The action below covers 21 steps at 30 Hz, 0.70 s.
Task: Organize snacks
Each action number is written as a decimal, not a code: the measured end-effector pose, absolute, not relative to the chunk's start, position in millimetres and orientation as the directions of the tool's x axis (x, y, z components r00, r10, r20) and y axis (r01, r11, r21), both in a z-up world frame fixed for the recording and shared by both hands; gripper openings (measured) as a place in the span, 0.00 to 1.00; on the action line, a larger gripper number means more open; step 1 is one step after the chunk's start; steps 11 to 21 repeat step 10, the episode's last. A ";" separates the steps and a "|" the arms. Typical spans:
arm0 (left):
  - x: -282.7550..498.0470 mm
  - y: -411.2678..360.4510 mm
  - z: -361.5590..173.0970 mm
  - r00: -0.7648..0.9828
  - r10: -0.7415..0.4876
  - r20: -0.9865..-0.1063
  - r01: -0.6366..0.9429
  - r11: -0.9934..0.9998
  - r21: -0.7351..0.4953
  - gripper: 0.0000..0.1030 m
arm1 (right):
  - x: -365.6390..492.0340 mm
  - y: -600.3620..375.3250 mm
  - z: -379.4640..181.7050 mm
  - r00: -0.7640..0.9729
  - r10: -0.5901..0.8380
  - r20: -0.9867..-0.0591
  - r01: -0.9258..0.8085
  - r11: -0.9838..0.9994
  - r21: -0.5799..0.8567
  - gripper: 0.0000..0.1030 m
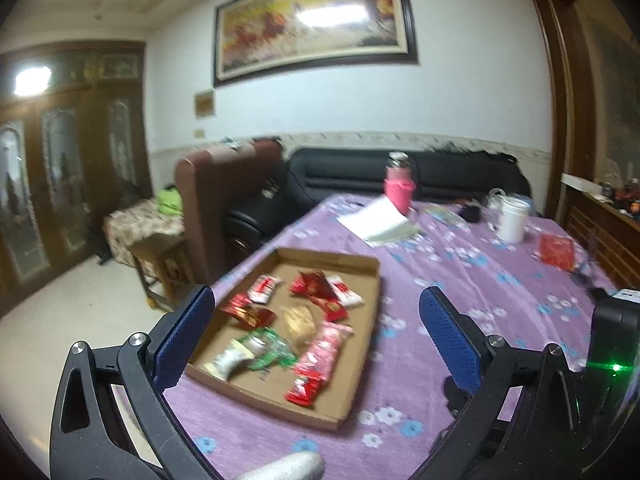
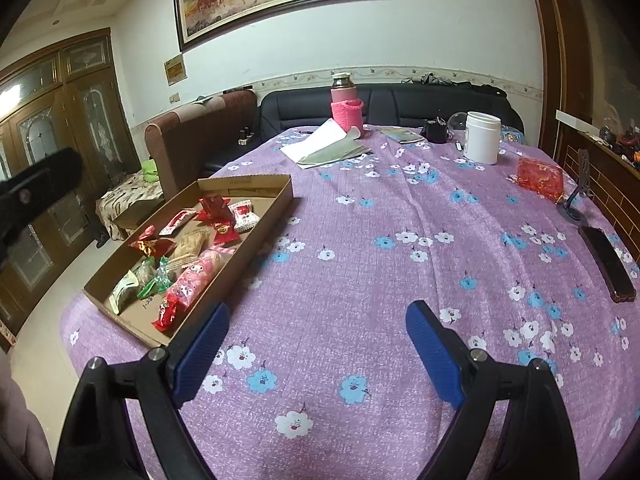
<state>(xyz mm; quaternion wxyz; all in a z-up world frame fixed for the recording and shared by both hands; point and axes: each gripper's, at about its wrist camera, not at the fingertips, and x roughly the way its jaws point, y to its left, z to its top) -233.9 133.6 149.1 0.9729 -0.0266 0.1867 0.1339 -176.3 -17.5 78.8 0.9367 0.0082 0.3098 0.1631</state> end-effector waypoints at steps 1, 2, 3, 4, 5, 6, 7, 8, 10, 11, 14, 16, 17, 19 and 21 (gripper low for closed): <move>-231.2 132.8 147.8 0.893 0.230 -0.386 -0.254 0.967 -0.013 1.00 | -176.1 -17.7 78.8 0.756 0.311 -0.576 -0.304 0.946 0.112 0.89; -227.7 131.8 147.4 0.891 0.207 -0.404 -0.237 0.971 -0.025 1.00 | -175.5 -18.4 79.0 0.757 0.310 -0.575 -0.307 0.946 0.106 0.89; -223.2 131.4 147.0 0.888 0.176 -0.425 -0.213 0.976 -0.042 1.00 | -174.5 -19.6 79.0 0.757 0.309 -0.576 -0.308 0.946 0.102 0.89; -218.0 130.8 146.4 0.881 0.146 -0.450 -0.193 0.979 -0.060 1.00 | -173.3 -21.3 79.0 0.755 0.309 -0.578 -0.309 0.946 0.102 0.89; -214.4 127.7 146.2 0.873 0.132 -0.469 -0.185 0.980 -0.068 1.00 | -171.2 -24.3 79.0 0.752 0.312 -0.581 -0.309 0.945 0.108 0.89; -207.9 124.1 145.1 0.861 0.120 -0.494 -0.175 0.982 -0.066 1.00 | -169.0 -28.4 79.1 0.747 0.315 -0.585 -0.308 0.944 0.115 0.89; -203.2 120.7 144.0 0.853 0.114 -0.510 -0.166 0.984 -0.059 1.00 | -166.3 -33.5 78.8 0.744 0.315 -0.589 -0.303 0.945 0.122 0.89; -196.6 116.3 142.4 0.844 0.106 -0.526 -0.157 0.986 -0.052 1.00 | -163.3 -39.8 78.9 0.742 0.309 -0.594 -0.294 0.947 0.127 0.89; -186.7 106.4 139.7 0.830 0.087 -0.550 -0.137 0.989 -0.051 1.00 | -154.5 -56.5 78.6 0.737 0.287 -0.612 -0.268 0.955 0.125 0.89; -186.7 106.4 139.7 0.830 0.087 -0.550 -0.137 0.989 -0.051 1.00 | -154.5 -56.5 78.6 0.737 0.287 -0.612 -0.268 0.955 0.125 0.89; -186.7 106.4 139.7 0.830 0.087 -0.550 -0.137 0.989 -0.051 1.00 | -154.5 -56.5 78.6 0.737 0.287 -0.612 -0.268 0.955 0.125 0.89; -186.7 106.4 139.7 0.830 0.087 -0.550 -0.137 0.989 -0.051 1.00 | -154.5 -56.5 78.6 0.737 0.287 -0.612 -0.268 0.955 0.125 0.89; -186.7 106.4 139.7 0.830 0.087 -0.550 -0.137 0.989 -0.051 1.00 | -154.5 -56.5 78.6 0.737 0.287 -0.612 -0.268 0.955 0.125 0.89; -186.7 106.4 139.7 0.830 0.087 -0.550 -0.137 0.989 -0.051 1.00 | -154.5 -56.5 78.6 0.737 0.287 -0.612 -0.268 0.955 0.125 0.89; -186.7 106.4 139.7 0.830 0.087 -0.550 -0.137 0.989 -0.051 1.00 | -154.5 -56.5 78.6 0.737 0.287 -0.612 -0.268 0.955 0.125 0.89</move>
